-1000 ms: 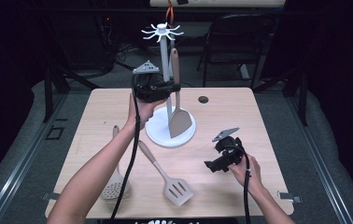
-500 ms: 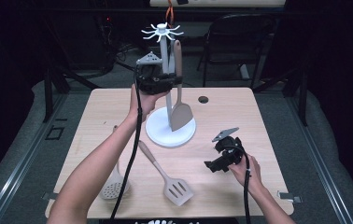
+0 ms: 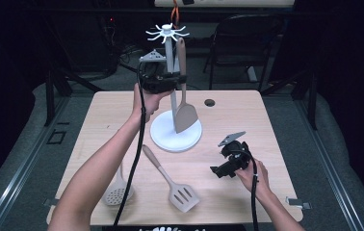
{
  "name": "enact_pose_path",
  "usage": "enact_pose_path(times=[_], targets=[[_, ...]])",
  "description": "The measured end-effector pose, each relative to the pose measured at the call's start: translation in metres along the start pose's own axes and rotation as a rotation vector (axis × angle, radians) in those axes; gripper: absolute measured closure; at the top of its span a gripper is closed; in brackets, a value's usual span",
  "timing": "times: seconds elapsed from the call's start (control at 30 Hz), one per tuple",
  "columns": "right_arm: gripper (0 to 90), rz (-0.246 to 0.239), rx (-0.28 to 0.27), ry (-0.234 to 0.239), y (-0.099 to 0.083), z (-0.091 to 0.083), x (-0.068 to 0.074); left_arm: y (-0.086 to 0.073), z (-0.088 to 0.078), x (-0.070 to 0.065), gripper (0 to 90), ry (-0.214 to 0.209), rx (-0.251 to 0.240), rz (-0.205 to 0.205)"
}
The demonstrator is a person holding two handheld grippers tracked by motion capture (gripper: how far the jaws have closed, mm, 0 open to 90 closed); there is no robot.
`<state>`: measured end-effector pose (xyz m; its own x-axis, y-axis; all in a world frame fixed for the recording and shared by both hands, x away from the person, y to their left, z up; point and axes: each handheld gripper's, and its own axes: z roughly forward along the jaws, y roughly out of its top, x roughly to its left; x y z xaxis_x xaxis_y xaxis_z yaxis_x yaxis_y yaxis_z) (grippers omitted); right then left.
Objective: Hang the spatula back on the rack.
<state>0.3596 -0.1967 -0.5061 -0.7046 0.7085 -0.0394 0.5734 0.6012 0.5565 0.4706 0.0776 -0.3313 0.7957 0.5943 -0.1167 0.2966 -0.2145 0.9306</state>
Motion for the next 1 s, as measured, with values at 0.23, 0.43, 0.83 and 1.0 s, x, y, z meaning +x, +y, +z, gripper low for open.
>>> enact_pose_path(times=[0.23,0.43,0.83,1.0], targets=[[0.0,-0.004,0.005,0.002,0.000,0.001,0.000,-0.001,0.001,0.006,76.4,0.016,0.001,-0.012],[0.0,-0.002,0.017,0.005,0.000,0.002,0.000,-0.002,0.001,0.011,76.4,0.033,0.004,-0.022],[0.1,-0.005,0.016,0.006,0.000,0.002,0.000,-0.004,0.002,0.010,76.0,0.112,0.009,0.025],[0.1,-0.008,0.021,0.009,0.000,0.002,0.000,-0.003,0.003,0.008,75.8,0.134,0.014,0.036]])
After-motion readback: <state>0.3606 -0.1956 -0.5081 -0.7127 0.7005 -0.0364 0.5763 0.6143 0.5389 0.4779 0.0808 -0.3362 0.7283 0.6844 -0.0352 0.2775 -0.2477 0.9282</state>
